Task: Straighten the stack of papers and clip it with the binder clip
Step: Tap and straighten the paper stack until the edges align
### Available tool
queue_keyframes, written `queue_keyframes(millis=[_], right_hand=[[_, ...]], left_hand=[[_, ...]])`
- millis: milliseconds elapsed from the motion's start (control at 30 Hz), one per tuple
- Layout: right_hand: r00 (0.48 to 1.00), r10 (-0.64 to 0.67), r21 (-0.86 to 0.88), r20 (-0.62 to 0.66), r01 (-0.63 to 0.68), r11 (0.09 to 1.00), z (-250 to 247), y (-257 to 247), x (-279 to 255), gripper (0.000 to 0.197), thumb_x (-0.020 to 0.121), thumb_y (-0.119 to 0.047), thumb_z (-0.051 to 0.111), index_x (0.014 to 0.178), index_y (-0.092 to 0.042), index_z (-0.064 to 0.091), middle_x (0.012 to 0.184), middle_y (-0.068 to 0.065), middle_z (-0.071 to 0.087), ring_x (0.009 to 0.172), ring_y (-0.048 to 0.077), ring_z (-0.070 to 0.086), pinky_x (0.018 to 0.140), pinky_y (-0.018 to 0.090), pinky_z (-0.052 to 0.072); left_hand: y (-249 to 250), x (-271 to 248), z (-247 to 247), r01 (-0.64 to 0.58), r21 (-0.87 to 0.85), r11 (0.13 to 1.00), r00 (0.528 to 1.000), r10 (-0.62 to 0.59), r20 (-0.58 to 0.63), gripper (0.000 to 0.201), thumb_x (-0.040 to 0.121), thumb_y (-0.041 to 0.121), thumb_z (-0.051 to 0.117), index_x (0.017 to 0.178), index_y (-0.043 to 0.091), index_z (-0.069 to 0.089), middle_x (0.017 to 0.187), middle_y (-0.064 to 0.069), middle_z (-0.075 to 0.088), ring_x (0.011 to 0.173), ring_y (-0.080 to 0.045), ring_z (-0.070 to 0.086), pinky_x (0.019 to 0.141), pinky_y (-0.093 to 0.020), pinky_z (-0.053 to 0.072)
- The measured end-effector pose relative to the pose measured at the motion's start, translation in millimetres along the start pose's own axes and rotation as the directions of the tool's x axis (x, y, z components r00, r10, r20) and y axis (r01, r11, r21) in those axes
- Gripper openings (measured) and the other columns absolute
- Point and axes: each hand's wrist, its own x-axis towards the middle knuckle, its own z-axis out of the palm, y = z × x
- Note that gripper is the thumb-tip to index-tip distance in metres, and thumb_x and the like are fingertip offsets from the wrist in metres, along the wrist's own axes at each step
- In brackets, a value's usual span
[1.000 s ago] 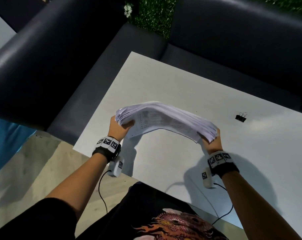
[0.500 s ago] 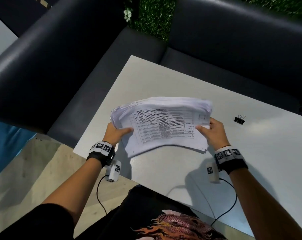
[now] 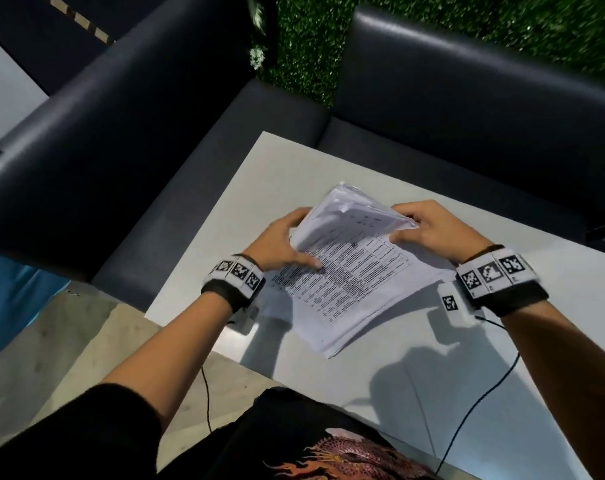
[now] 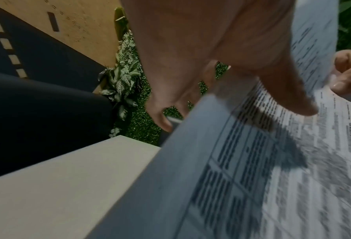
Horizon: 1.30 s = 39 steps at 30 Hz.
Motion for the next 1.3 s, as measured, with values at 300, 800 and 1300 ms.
queue_keyframes(millis=[300, 800, 1300], right_hand=[[0.901, 0.132, 0.259, -0.412, -0.023, 0.966, -8, 28, -20, 0.042, 0.072, -0.012, 0.08, 0.11, -0.02, 0.064, 0.092, -0.003, 0.07, 0.083, 0.015, 0.066, 0.08, 0.036, 0.054], [0.633, 0.293, 0.463, -0.717, 0.116, 0.879, 64, -10, 2, 0.046, 0.081, -0.009, 0.072, 0.122, -0.003, 0.054, 0.106, 0.001, 0.066, 0.091, 0.002, 0.064, 0.082, 0.013, 0.051], [0.851, 0.27, 0.483, -0.452, -0.021, 0.875, 47, 10, -22, 0.025, 0.08, -0.011, 0.072, 0.093, -0.021, 0.053, 0.081, -0.01, 0.068, 0.074, -0.014, 0.062, 0.072, 0.009, 0.05]], left_hand=[[9, -3, 6, 0.014, -0.432, 0.902, 0.973, -0.111, -0.201, 0.024, 0.076, 0.001, 0.073, 0.096, -0.005, 0.064, 0.087, -0.009, 0.069, 0.075, -0.021, 0.069, 0.064, -0.031, 0.059], [59, -12, 19, -0.337, -0.432, 0.837, 0.759, -0.03, -0.651, 0.036, 0.074, 0.005, 0.078, 0.107, 0.001, 0.065, 0.093, 0.0, 0.07, 0.086, -0.004, 0.068, 0.072, -0.027, 0.058], [36, -5, -3, -0.209, -0.412, 0.887, 0.901, 0.01, -0.434, 0.034, 0.081, 0.003, 0.069, 0.112, 0.007, 0.059, 0.107, -0.011, 0.066, 0.099, -0.02, 0.066, 0.095, -0.047, 0.052]])
